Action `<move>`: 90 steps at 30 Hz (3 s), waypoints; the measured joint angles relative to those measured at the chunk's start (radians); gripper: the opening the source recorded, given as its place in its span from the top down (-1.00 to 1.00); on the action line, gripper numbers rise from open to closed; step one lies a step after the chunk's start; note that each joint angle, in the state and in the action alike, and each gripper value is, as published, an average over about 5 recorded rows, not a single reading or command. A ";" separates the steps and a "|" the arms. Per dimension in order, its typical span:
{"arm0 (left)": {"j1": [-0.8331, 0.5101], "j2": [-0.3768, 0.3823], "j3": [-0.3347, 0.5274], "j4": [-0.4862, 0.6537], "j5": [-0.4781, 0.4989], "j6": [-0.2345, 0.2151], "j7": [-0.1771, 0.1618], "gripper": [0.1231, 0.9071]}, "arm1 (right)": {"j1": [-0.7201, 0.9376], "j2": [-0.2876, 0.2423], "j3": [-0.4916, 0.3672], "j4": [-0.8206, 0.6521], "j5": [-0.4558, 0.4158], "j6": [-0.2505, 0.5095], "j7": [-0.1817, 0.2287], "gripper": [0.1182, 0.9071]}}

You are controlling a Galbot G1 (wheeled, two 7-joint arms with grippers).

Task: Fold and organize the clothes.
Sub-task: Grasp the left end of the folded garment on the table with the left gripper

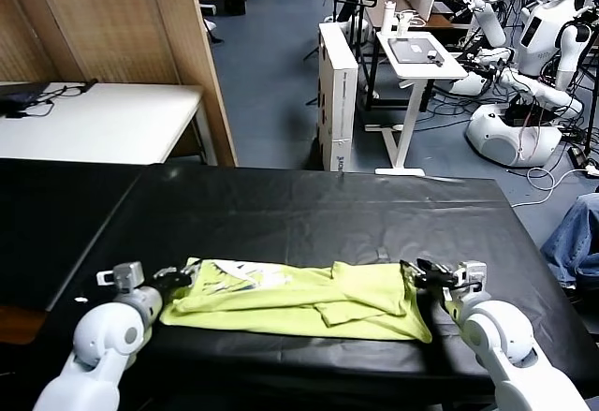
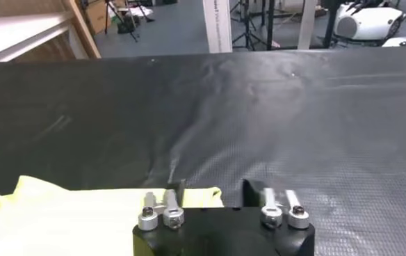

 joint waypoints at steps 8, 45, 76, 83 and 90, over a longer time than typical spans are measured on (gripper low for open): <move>-0.007 0.014 -0.019 0.014 0.000 -0.010 0.000 0.94 | 0.010 0.020 0.006 -0.022 -0.011 0.042 0.023 -0.16; 0.165 0.214 -0.179 -0.081 -0.267 0.016 0.107 -1.00 | -0.331 -0.080 0.240 0.286 0.240 0.332 -0.080 -1.00; 0.190 0.095 -0.153 -0.046 -0.253 0.013 0.156 -0.99 | -0.381 -0.080 0.252 0.354 0.208 0.329 -0.067 -1.00; 0.189 0.079 -0.150 -0.039 -0.255 0.013 0.155 -0.54 | -0.390 -0.076 0.251 0.366 0.198 0.329 -0.067 -1.00; 0.197 0.071 -0.147 -0.046 -0.246 0.016 0.143 0.53 | -0.399 -0.063 0.247 0.374 0.181 0.329 -0.071 -1.00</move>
